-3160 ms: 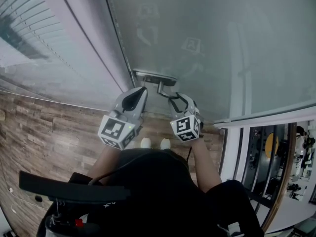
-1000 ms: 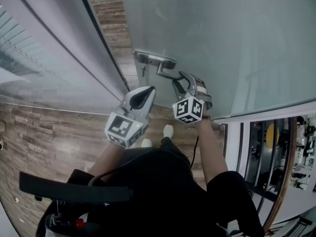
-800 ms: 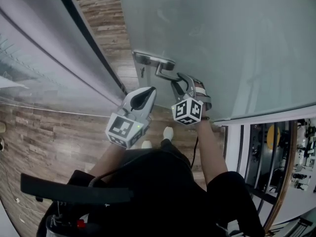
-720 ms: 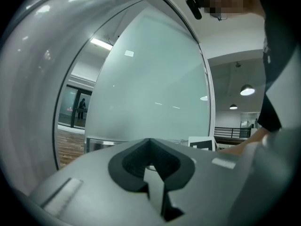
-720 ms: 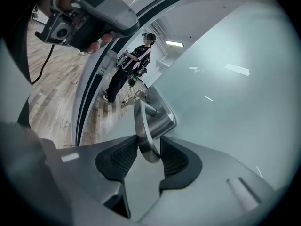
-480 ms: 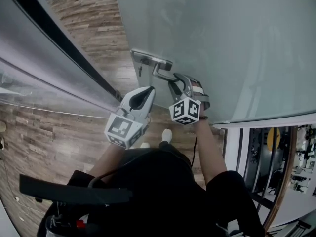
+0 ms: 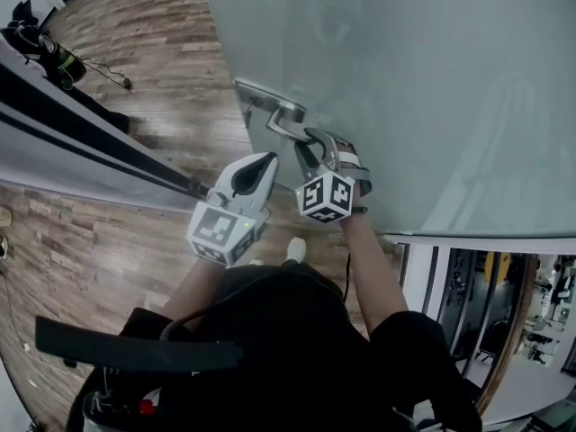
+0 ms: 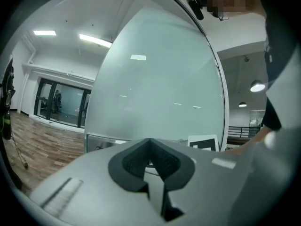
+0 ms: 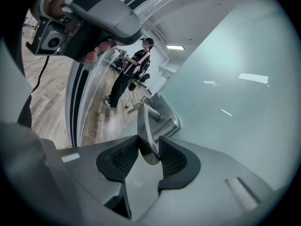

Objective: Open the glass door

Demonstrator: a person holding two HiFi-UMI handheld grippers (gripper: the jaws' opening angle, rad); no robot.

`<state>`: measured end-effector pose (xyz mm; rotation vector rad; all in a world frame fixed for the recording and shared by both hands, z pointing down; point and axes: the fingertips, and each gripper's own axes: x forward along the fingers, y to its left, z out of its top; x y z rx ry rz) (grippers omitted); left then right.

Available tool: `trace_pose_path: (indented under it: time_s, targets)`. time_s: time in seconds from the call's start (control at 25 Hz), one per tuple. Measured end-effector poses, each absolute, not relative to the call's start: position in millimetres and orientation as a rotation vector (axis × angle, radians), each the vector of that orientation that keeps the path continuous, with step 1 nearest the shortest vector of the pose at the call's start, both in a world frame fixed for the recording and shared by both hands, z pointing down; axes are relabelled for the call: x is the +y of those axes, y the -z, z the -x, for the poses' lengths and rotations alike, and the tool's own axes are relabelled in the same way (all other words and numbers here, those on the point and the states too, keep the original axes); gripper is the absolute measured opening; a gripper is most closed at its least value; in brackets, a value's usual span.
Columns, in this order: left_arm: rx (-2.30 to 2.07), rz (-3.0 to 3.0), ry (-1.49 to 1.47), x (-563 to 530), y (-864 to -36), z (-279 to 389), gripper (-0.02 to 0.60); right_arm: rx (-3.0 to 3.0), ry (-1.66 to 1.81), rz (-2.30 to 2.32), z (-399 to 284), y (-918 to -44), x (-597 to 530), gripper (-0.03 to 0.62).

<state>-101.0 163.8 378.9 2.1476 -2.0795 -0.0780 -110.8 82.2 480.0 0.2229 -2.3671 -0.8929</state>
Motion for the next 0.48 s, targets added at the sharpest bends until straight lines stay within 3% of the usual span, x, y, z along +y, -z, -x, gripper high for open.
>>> trace_pose_path:
  time_s: [0.48]
  targets:
    - [-2.158, -2.072, 0.073, 129, -381, 88, -0.002, -2.431, 0.824, -0.162, 135, -477, 52, 0.126]
